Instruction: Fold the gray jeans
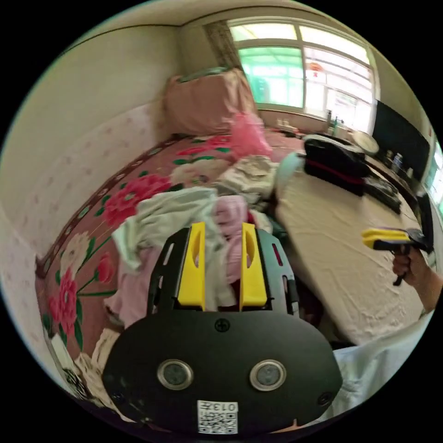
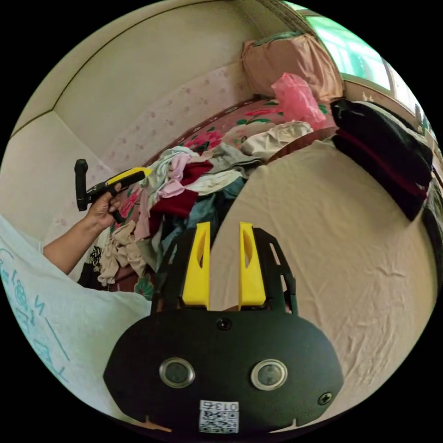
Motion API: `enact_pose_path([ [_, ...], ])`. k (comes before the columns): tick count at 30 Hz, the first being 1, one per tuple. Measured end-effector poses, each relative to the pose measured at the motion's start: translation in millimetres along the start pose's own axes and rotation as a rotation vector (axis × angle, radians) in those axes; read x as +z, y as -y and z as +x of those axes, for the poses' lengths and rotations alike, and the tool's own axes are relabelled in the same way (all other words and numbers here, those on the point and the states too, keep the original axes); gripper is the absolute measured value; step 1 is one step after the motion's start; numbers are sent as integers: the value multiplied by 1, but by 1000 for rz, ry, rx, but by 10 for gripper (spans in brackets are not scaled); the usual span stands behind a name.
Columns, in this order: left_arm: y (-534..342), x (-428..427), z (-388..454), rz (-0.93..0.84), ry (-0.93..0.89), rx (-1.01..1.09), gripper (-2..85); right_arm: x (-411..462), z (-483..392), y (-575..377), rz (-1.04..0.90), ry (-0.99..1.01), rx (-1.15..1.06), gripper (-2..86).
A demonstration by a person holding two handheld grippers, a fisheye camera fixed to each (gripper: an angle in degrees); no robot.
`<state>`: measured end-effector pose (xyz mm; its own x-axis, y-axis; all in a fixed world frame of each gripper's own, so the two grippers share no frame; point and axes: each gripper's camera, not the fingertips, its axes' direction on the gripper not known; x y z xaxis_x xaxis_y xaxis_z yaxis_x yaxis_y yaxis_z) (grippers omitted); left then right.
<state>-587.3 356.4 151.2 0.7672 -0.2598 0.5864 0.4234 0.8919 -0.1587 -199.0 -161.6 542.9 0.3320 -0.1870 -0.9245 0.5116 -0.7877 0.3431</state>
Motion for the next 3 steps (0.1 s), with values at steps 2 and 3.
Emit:
enact_pose_path([
  [2, -13, 5, -51, -8, 37, -114, 135, 28, -34, 20, -65, 54, -86, 90],
  [3, -20, 12, -79, -22, 17, -178, 138, 33, -42, 24, -74, 58, -114, 91],
])
